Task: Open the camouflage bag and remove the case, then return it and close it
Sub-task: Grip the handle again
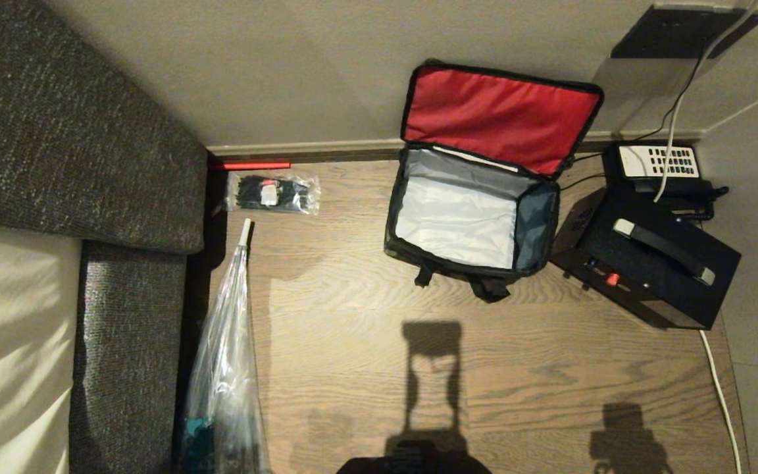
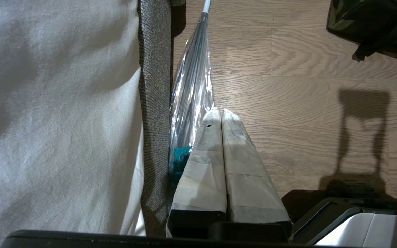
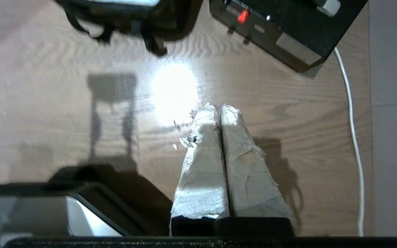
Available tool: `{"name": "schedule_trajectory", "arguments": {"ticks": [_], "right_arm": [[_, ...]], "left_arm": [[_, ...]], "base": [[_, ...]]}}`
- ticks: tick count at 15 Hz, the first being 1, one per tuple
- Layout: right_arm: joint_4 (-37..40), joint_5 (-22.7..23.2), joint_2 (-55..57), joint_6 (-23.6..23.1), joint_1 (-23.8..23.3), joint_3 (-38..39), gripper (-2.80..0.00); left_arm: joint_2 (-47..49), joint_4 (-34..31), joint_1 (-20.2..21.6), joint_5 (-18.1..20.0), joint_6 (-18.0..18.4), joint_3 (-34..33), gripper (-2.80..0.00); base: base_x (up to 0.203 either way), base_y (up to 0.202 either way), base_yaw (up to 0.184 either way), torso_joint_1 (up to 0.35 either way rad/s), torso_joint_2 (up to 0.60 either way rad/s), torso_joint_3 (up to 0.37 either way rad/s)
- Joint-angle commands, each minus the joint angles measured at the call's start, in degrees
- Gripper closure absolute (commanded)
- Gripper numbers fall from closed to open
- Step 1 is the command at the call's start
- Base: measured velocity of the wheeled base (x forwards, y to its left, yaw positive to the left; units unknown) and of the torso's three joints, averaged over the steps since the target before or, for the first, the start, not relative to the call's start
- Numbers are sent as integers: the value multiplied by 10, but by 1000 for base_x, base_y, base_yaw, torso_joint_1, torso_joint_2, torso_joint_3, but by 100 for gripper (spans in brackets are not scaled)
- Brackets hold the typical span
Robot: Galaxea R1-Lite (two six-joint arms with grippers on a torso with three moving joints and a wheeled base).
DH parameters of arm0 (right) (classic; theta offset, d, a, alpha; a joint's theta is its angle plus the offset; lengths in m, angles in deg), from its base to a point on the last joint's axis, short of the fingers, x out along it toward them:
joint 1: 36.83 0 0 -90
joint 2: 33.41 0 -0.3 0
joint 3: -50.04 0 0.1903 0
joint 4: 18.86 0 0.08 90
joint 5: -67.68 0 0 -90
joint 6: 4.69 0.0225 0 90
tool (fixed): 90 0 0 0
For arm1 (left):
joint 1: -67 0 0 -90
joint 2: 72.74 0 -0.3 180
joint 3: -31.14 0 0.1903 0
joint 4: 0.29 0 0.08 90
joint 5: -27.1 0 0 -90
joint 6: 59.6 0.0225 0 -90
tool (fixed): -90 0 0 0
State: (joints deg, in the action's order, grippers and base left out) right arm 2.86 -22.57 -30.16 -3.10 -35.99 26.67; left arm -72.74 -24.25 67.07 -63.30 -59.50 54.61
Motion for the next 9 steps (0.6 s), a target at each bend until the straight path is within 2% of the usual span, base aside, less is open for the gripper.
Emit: {"name": "schedule_trajectory", "arguments": {"ticks": [1, 9], "right_arm": [[-2, 0, -18, 5, -1, 7, 0], [-2, -2, -36, 13, -1, 9, 0]], "left_arm": [[-1, 0, 0, 0, 0, 0, 0], [-1, 0, 0, 0, 1, 0, 0]], "base": [[0, 0, 0, 0, 0, 0], [0, 0, 0, 0, 0, 0]]}}
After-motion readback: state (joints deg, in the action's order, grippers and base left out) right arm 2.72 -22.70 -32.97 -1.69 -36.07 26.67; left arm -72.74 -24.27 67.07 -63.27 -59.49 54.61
